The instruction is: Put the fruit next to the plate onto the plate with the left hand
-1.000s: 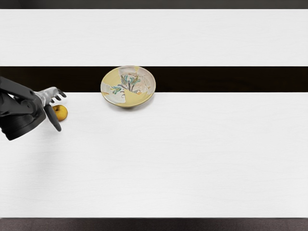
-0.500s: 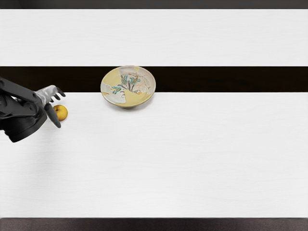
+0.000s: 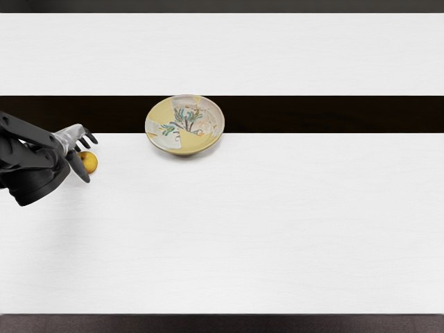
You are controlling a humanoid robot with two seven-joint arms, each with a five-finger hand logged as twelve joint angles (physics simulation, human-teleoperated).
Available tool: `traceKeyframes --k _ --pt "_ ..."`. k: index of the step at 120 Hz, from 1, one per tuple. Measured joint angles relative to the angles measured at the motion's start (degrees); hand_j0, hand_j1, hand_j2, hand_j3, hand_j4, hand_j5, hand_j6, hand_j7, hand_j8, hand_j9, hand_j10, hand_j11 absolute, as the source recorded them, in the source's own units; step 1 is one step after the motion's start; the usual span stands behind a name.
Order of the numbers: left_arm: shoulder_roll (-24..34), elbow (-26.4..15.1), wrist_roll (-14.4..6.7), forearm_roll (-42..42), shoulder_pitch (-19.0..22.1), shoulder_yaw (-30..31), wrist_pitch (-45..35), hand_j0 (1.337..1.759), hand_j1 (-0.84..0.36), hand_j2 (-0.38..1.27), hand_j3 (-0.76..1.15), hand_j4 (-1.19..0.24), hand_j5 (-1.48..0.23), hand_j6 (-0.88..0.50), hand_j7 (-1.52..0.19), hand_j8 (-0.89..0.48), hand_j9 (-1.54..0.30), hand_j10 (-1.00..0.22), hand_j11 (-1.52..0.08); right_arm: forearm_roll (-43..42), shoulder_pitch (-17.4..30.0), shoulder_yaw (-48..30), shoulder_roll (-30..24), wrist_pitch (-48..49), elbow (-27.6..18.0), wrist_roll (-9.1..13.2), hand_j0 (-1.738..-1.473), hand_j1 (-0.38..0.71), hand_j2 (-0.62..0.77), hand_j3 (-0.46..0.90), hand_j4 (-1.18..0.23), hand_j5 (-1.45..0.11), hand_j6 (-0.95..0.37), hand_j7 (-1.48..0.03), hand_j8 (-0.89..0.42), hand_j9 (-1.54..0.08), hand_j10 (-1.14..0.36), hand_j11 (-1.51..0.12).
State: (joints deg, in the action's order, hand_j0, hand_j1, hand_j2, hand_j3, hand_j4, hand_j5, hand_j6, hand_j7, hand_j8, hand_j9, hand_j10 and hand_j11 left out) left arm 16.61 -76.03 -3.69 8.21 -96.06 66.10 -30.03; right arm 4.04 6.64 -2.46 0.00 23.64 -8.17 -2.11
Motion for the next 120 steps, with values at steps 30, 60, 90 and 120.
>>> traceKeyframes --k 30,60,90,120 --pt "0.0 0.0 0.0 0.2 0.5 0.0 0.0 1.658 -0.12 0.08 0.0 -0.39 -0.51 -0.39 -0.51 -0.39 -0.51 -0.39 -0.51 0.0 0.0 0.0 0.0 0.0 0.0 0.0 -1.658 -0.34 0.0 0.0 -0.01 -0.01 -0.01 -0.01 -0.01 -0.01 -0.01 -0.01" --pt "0.0 0.0 0.0 0.5 0.5 0.1 0.0 1.658 -0.14 0.08 0.0 -0.41 -0.53 -0.41 -0.53 -0.41 -0.53 -0.41 -0.53 0.0 0.0 0.0 0.0 0.0 0.0 0.0 -1.658 -0.34 0.0 0.0 -0.01 -0.01 -0.01 -0.01 -0.01 -0.01 -0.01 -0.01" --pt "0.0 0.0 -0.1 1.5 0.4 0.1 1.1 1.657 -0.28 0.13 0.0 -0.56 -0.71 -0.46 -0.72 -0.49 -0.73 -0.55 -0.72 0.0 0.0 0.0 0.0 0.0 0.0 0.0 -1.658 -0.34 0.0 0.0 -0.01 -0.01 -0.01 -0.01 -0.01 -0.01 -0.01 -0.01" --pt "0.2 0.1 -0.1 2.2 0.3 0.1 2.6 1.653 -0.3 0.21 -0.08 -0.6 -0.9 -0.38 -0.94 -0.43 -0.83 -0.71 -0.95 0.0 0.0 0.0 0.0 0.0 0.0 0.0 -1.658 -0.34 0.0 0.0 -0.01 -0.01 -0.01 -0.01 -0.01 -0.01 -0.01 -0.01"
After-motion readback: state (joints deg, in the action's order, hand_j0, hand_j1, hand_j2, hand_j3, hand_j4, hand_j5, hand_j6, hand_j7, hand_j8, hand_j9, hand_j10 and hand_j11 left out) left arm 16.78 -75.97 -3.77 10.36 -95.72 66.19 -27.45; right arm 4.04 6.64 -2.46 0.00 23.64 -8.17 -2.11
